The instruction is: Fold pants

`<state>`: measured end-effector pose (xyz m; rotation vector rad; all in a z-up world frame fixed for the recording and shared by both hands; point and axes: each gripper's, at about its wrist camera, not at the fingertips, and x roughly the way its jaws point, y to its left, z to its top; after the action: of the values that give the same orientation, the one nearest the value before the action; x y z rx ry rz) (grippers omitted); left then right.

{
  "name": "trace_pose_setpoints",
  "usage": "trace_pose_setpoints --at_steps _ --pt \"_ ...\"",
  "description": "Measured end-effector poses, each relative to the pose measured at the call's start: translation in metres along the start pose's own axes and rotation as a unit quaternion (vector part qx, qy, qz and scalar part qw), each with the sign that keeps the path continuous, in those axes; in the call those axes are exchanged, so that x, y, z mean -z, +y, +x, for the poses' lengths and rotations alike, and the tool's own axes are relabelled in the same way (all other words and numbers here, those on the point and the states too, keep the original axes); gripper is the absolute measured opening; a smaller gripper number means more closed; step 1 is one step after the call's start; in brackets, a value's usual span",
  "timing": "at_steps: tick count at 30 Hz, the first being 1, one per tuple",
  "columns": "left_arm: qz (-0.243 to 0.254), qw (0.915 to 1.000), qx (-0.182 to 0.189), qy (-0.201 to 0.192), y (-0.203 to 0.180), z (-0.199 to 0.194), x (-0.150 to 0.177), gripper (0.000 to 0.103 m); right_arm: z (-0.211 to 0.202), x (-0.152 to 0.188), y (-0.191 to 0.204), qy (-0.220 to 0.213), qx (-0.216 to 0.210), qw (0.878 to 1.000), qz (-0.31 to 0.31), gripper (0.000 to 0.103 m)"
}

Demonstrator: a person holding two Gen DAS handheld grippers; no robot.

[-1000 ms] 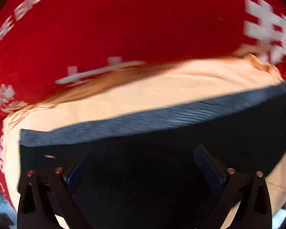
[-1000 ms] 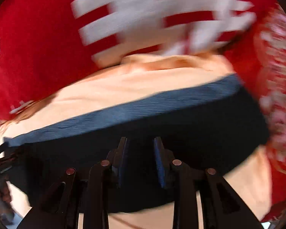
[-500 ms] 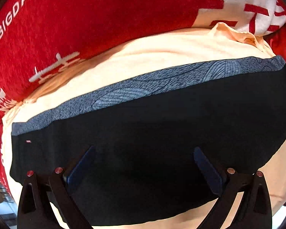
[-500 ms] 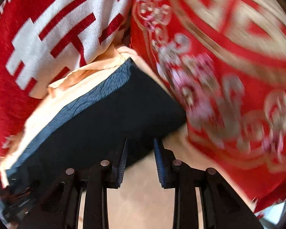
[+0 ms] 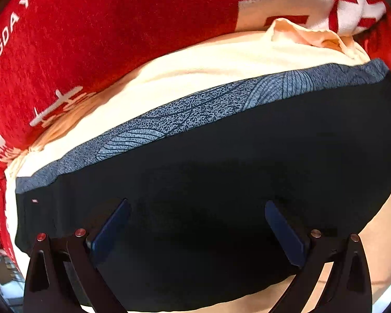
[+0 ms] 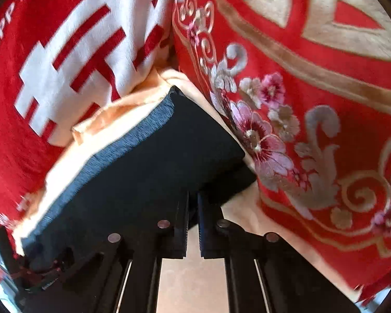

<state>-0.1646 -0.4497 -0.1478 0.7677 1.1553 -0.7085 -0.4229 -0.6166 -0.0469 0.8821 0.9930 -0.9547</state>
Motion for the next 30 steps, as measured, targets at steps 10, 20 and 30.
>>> trace_pose_setpoints --at_steps 10,20,30 --pt "-0.006 1.0000 -0.003 0.006 -0.011 -0.013 -0.005 0.103 -0.013 0.023 -0.012 0.023 0.023 0.999 0.025 0.028" --pt "-0.068 0.9974 -0.006 -0.024 0.002 -0.015 -0.050 0.103 0.017 -0.014 0.097 0.015 -0.073 0.992 -0.107 0.028" --pt "-0.082 0.9966 0.001 -0.011 -0.004 -0.002 -0.049 0.103 0.089 -0.044 0.155 0.020 -0.043 0.989 -0.142 0.027"
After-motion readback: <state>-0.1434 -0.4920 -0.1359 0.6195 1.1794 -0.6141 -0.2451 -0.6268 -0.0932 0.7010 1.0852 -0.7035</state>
